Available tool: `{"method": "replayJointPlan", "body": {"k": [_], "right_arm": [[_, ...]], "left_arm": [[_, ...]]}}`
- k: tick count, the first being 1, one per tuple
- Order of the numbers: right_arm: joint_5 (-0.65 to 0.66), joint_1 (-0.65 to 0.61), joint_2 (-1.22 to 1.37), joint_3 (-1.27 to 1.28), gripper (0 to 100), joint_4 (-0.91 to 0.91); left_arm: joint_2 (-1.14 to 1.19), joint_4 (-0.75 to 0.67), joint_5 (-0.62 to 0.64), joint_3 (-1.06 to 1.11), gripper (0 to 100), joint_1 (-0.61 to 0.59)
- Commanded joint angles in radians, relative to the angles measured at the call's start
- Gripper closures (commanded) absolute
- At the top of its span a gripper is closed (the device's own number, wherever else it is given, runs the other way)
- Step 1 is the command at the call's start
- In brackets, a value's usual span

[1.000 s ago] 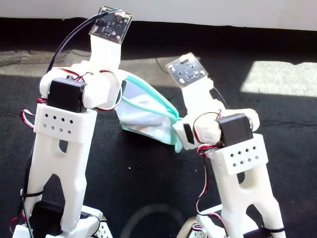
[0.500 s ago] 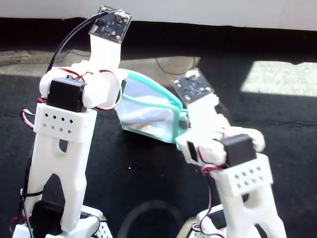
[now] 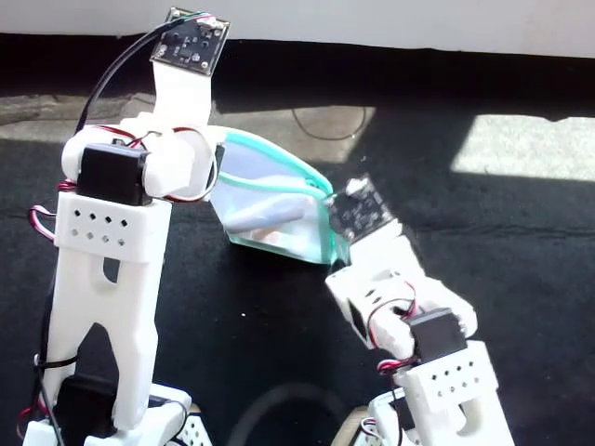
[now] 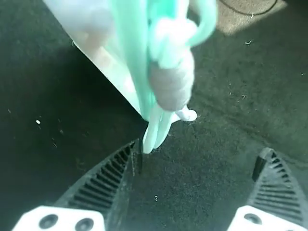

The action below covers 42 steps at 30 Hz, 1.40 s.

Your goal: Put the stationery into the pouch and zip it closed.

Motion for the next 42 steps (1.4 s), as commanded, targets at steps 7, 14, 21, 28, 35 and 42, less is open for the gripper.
{"method": "replayJointPlan", "body": {"k": [7, 14, 21, 28, 35, 42], "right_arm": [[0.018, 0.061, -0.101, -0.05, 64.2, -0.05], [-0.041, 0.067, -0.105, -0.077, 64.2, -0.096], [-0.1, 0.061, -0.102, -0.09, 64.2, -0.148], [-0.109, 0.018, -0.11, -0.099, 64.2, -0.117], [-0.213, -0.096, -0.111, -0.136, 64.2, -0.008], [-0.204, -0.119, -0.104, -0.17, 64.2, -0.065]], "left_arm": [[0.024, 0.012, 0.006, 0.073, 99, -0.01], [0.024, 0.014, 0.006, 0.073, 99, -0.01], [0.024, 0.015, 0.006, 0.073, 99, -0.01], [0.024, 0.015, 0.006, 0.073, 99, -0.01], [0.024, 0.015, 0.006, 0.073, 99, -0.01], [0.024, 0.014, 0.006, 0.073, 99, -0.01]]}}
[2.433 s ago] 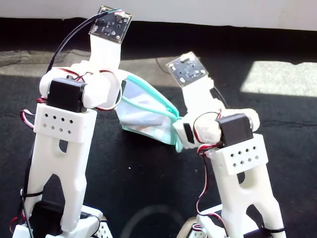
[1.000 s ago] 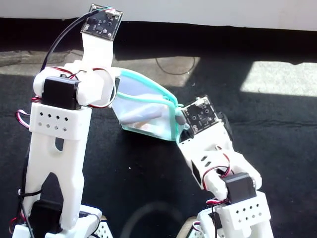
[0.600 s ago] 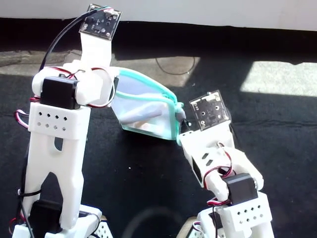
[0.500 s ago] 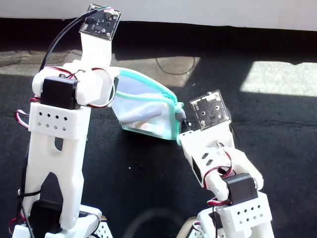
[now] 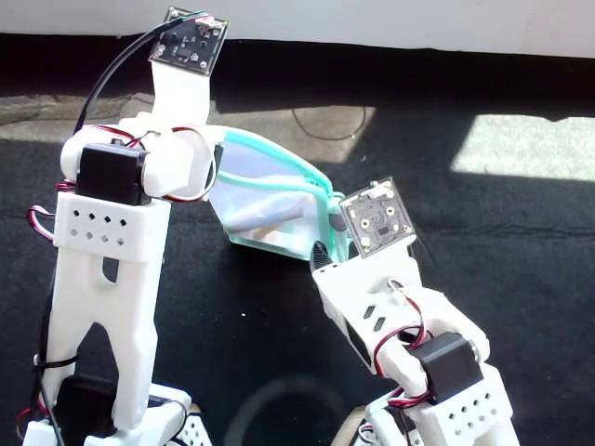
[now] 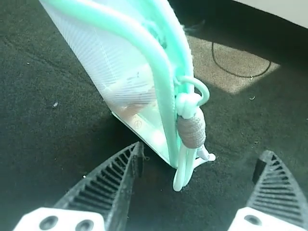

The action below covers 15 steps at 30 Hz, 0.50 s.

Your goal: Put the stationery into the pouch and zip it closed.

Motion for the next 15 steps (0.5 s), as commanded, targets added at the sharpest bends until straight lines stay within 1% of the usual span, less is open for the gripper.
{"method": "replayJointPlan", "body": {"k": [1, 5, 9, 12, 15], "right_arm": [[0.031, 0.018, -0.002, -0.031, 64.2, -0.077], [0.137, 0.059, -0.002, 0.045, 66.2, -0.197], [0.21, 0.05, -0.002, 0.067, 74.5, -0.213], [0.218, 0.05, -0.002, 0.065, 80.7, -0.214], [0.218, 0.05, -0.008, 0.065, 92.3, -0.214]], "left_arm": [[0.024, 0.014, 0.006, 0.073, 99, -0.005], [0.024, 0.014, 0.006, 0.073, 99, -0.005], [0.024, 0.014, 0.006, 0.073, 99, -0.005], [0.024, 0.014, 0.006, 0.073, 99, -0.005], [0.024, 0.014, 0.006, 0.073, 99, -0.005]]}}
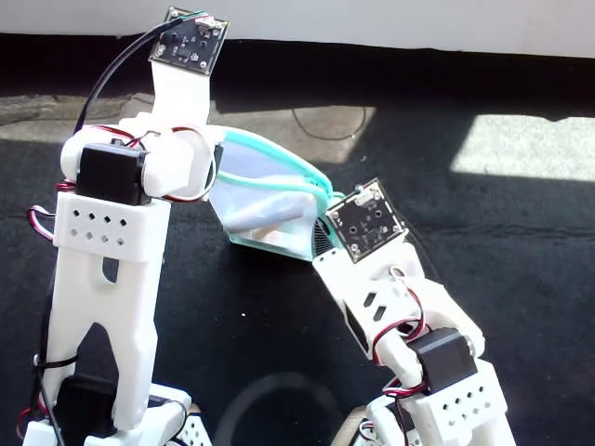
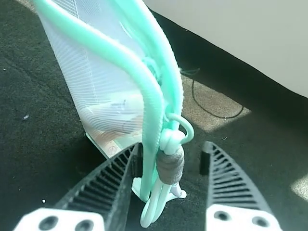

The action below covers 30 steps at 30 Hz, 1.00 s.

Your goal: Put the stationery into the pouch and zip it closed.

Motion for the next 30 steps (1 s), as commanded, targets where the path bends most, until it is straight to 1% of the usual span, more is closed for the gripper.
{"method": "replayJointPlan", "body": {"k": [1, 2, 4, 6, 15, 20, 22, 24, 27, 28, 30], "right_arm": [[0.011, 0.005, -0.01, -0.004, 97.4, -0.015], [0.011, 0.005, -0.01, -0.005, 99.8, -0.013], [0.011, 0.005, -0.012, -0.005, 98.5, -0.005], [0.011, 0.005, -0.012, -0.018, 99.3, 0.028], [0.011, 0.005, -0.012, -0.229, 99.3, 0.302], [0.005, -0.001, -0.012, -0.245, 99.3, 0.39], [0.005, -0.041, -0.012, -0.211, 99.3, 0.394], [0.003, -0.076, -0.012, -0.168, 99.2, 0.351], [0.003, -0.056, -0.01, -0.096, 98.5, 0.226], [0.003, -0.038, -0.01, -0.081, 96.7, 0.197], [0.003, -0.001, -0.01, -0.067, 88.9, 0.18]], "left_arm": [[0.024, 0.014, 0.006, 0.073, 99, -0.005], [0.024, 0.014, 0.006, 0.073, 99, -0.005], [0.024, 0.014, 0.006, 0.073, 99, -0.005], [0.024, 0.014, 0.006, 0.073, 99, -0.005], [0.024, 0.008, 0.006, 0.071, 99, -0.005], [0.024, 0.006, 0.006, 0.071, 99, -0.005], [0.024, 0.006, 0.006, 0.071, 99, -0.005], [0.024, 0.005, 0.006, 0.071, 99, -0.005], [0.024, 0.005, 0.006, 0.071, 99, -0.005], [0.024, 0.005, 0.005, 0.071, 99, -0.005], [0.024, 0.005, 0.003, 0.071, 99, -0.005]]}}
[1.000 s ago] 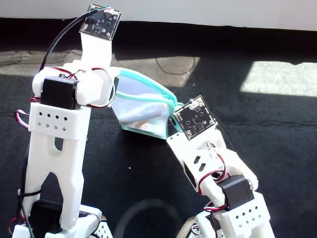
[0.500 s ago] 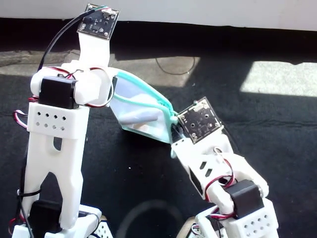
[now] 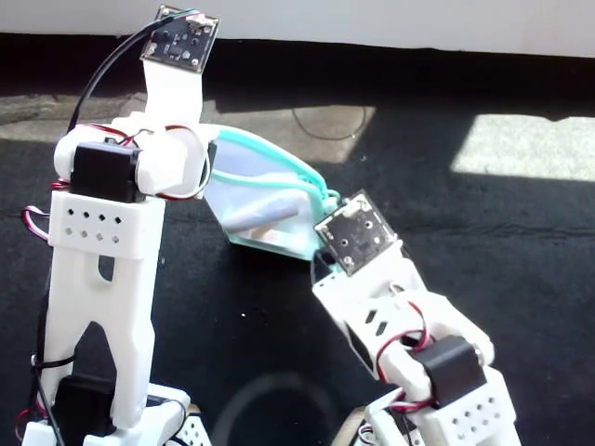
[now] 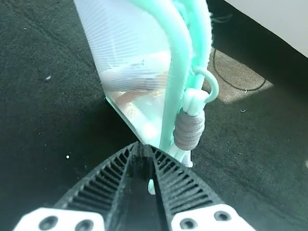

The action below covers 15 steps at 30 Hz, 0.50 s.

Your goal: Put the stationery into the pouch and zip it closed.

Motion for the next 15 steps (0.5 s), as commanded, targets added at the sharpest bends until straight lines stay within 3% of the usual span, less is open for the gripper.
{"method": "replayJointPlan", "body": {"k": [1, 4, 10, 15], "right_arm": [[0.002, 0.062, -0.005, 0.007, 83.3, -0.047], [0.003, 0.111, -0.005, 0.005, 72.1, -0.03], [0.008, 0.127, -0.001, 0.013, 73.1, -0.041], [0.006, 0.122, 0.002, 0.053, 73.1, -0.203]], "left_arm": [[0.024, 0.005, 0.003, 0.071, 99, -0.005], [0.024, 0.005, 0.003, 0.068, 99, -0.005], [0.024, 0.005, 0.005, 0.064, 99, -0.005], [0.025, -0.011, 0.005, 0.071, 99, -0.005]]}}
